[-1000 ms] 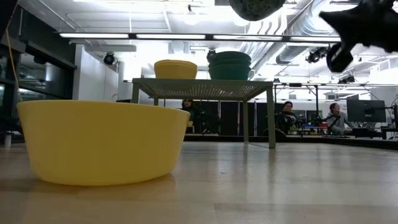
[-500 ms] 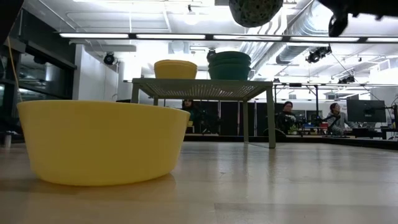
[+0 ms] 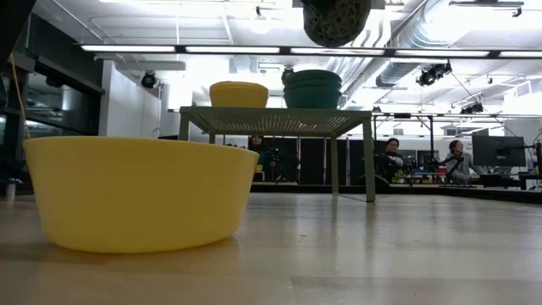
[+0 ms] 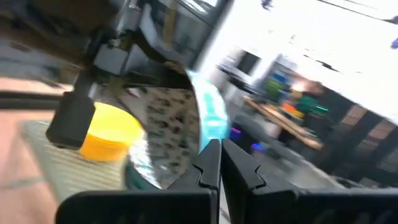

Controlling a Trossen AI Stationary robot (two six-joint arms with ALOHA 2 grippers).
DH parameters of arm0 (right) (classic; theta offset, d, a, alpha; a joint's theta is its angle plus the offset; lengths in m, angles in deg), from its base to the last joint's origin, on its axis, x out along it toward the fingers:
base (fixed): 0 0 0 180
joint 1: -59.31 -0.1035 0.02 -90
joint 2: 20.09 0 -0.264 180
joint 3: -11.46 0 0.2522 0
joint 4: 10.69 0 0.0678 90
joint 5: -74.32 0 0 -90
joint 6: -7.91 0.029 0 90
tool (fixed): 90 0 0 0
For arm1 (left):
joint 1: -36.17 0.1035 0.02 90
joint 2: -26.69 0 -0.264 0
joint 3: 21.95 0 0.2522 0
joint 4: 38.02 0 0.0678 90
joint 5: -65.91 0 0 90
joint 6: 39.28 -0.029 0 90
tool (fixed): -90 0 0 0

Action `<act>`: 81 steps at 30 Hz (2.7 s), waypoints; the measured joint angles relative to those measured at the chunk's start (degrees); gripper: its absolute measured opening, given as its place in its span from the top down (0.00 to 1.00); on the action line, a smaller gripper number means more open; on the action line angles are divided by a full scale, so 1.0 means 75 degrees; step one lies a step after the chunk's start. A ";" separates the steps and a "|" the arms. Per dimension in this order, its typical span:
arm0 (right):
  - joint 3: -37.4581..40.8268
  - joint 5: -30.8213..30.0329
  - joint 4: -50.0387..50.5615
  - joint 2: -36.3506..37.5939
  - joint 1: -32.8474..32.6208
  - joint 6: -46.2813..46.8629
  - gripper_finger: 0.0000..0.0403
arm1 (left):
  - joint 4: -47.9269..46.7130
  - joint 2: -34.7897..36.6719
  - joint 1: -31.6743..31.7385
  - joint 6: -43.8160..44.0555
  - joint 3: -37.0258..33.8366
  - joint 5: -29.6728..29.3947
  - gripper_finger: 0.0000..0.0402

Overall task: Pick & Place Mini bowls
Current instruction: Stack the blue patterned bowl on the stacked blue patterned bowls on the shelf

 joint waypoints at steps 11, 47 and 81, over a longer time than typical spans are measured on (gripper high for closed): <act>-0.0583 -0.1756 0.0049 -0.0654 -0.0615 0.0204 0.91 | 0.0012 0.0000 0.0240 -0.0271 0.0239 0.0456 0.99; -0.0574 -0.0087 -0.0008 -0.0637 0.0203 -0.0206 0.41 | -0.0113 -0.0003 0.0264 -0.1523 0.0930 0.1245 0.99; -0.0574 -0.1205 -0.2598 -0.0634 -0.0249 -0.2552 0.42 | -0.2416 -0.0006 0.0381 0.2672 0.1935 0.3038 0.99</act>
